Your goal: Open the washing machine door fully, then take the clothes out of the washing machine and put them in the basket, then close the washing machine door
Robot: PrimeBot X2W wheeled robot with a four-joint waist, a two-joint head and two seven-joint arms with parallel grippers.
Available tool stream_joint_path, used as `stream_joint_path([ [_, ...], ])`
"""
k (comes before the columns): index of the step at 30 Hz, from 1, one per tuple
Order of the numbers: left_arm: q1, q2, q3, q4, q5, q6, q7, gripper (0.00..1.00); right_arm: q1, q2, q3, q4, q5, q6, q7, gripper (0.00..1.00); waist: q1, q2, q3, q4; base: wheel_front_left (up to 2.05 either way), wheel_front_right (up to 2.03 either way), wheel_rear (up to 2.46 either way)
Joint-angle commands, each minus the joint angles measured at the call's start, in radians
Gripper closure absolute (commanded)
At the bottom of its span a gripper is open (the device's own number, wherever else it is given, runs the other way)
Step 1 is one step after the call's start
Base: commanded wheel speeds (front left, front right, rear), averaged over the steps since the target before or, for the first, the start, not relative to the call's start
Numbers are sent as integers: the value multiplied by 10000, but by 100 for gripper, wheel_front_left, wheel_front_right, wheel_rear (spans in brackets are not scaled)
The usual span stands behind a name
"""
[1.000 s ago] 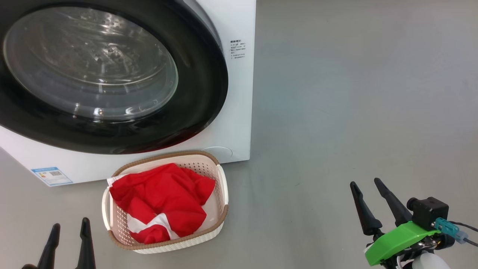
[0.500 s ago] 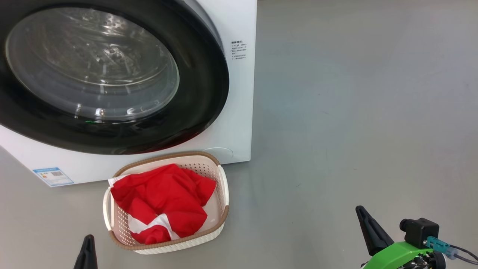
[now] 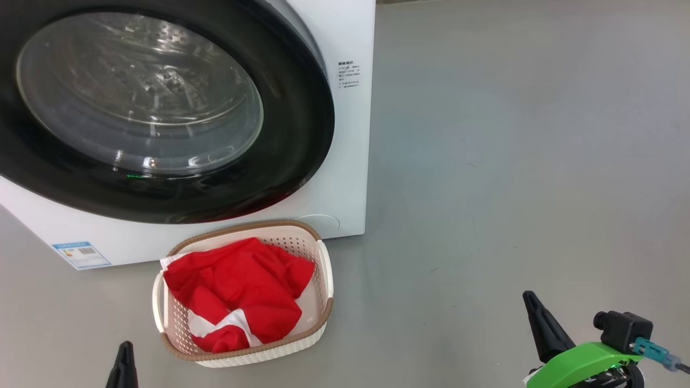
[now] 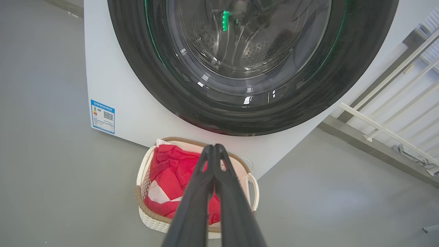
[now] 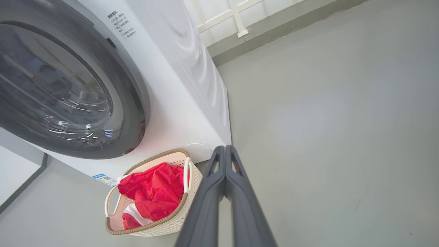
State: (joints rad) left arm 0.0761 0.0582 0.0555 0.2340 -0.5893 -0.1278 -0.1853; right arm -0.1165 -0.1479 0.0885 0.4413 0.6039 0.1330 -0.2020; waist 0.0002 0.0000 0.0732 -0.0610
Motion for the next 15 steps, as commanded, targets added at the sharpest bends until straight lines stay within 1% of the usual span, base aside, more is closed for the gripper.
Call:
stream_joint_path([
  [1, -314, 121, 115, -175, -281, -5, 42, 100, -137, -15, -38, -302, 306, -4, 98, 100, -1, 0, -12, 10, 0, 0, 0],
  [15, -507, 100, 170, -142, -1546, -8, 413, 100, -107, 92, -265, -515, 1567, -7, 466, 100, -2, 0, -99, 86, 0, 0, 0],
])
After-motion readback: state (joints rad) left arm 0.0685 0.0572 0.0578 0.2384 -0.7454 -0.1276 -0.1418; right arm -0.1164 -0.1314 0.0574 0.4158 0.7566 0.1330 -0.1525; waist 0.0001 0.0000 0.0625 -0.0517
